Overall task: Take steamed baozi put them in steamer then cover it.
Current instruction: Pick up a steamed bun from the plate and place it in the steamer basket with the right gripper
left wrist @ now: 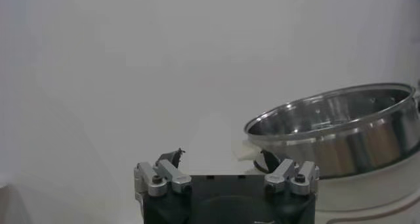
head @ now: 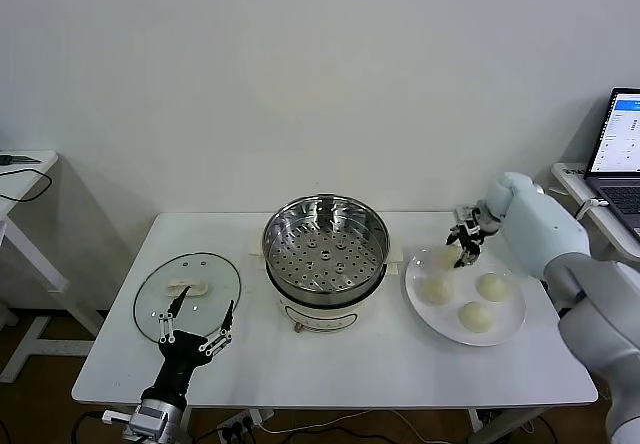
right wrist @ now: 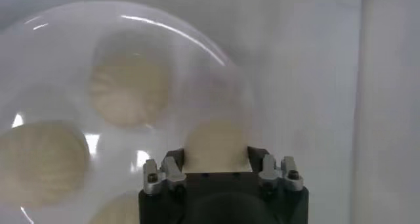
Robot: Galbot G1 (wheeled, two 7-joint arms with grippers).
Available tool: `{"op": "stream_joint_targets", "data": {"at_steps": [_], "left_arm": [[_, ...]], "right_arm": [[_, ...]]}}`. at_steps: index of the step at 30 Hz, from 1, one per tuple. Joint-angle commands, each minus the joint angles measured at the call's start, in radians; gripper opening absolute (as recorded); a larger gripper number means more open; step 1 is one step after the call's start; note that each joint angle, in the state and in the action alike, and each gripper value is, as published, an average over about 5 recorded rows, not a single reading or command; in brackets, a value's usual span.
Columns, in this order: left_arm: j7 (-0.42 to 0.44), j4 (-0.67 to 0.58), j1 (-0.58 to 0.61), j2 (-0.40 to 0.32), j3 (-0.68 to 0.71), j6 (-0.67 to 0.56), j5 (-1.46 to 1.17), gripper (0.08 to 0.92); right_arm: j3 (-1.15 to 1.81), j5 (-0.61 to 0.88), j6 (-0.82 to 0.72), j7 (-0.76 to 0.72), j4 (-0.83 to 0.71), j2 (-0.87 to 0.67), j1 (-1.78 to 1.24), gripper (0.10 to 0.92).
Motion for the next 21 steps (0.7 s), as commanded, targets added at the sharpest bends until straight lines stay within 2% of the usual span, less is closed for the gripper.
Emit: {"op": "stream_joint_targets", "data": {"at_steps": [1,5,12,21], "left_arm": [[-0.003,-0.007,0.002,-0.001,0.008,0.000,0.000,0.823],[-0.004,-0.013,0.004,0.000,0.012,0.001,0.000,0.823],[-0.007,-0.026,0.013,0.003,0.007,0.002,0.000,0.823],[-0.010,-0.024,0.012,0.002,0.003,0.001,-0.001,0.823]], "right_arm": [[-0.231,0.149,0.178,-0.032,0.422,-0.125,0.186,0.659],[-0.265,0.116,0.308,-0.033,0.505,-0.081,0.271,0.662],[-0.304,0.080,0.434,-0.037,0.564,0.047,0.348,0.685],[-0.322,-0.042,0.487,-0.032,0.485,0.221,0.272,0.687]]}}
